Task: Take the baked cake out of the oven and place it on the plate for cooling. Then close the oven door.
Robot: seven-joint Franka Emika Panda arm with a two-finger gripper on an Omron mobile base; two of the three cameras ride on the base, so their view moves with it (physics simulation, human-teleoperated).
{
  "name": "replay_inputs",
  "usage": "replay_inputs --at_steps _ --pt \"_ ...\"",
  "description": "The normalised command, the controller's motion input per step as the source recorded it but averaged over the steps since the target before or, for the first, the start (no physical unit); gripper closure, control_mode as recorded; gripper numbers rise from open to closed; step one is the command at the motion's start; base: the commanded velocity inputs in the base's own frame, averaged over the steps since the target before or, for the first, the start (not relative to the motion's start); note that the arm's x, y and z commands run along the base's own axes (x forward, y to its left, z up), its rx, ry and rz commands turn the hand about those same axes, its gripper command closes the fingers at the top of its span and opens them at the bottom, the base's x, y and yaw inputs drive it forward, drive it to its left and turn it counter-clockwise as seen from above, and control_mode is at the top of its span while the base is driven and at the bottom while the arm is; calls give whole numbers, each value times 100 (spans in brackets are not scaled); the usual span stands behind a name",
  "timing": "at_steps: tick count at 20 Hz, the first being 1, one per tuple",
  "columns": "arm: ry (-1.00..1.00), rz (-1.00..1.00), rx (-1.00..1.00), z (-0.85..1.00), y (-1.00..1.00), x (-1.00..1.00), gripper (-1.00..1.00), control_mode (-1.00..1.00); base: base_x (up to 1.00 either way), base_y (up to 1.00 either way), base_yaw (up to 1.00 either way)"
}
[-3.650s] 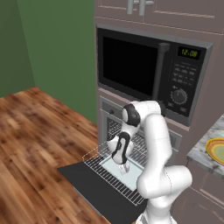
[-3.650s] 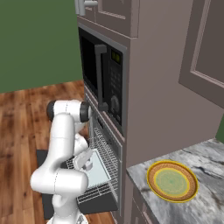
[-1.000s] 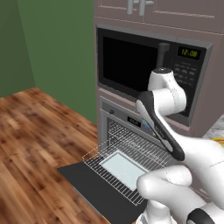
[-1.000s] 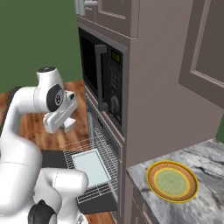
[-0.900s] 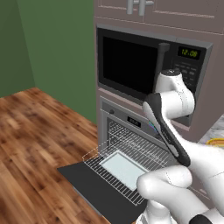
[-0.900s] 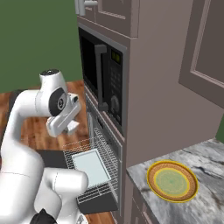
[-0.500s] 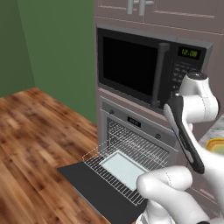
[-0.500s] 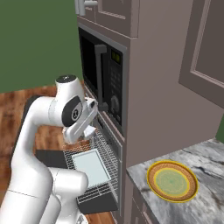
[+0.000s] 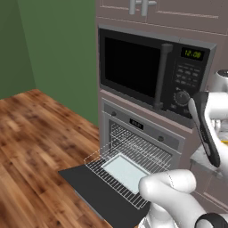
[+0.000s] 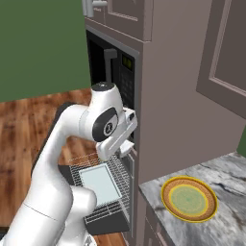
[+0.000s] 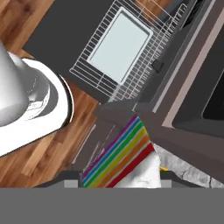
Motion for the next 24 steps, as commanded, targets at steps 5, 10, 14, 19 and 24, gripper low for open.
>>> replay_inputs --at_steps 5,10,14,19,24 --pt "2 -12 0 0 -91 -9 100 -100 0 0 0" --pt "4 -11 0 -1 -84 -6 100 -100 0 0 0" --pt "6 -7 0 -14 -68 0 100 -100 0 0 0" --pt "13 -1 0 -35 -52 0 100 -100 0 0 0" --pt "10 0 0 -38 -42 0 100 -100 0 0 0"
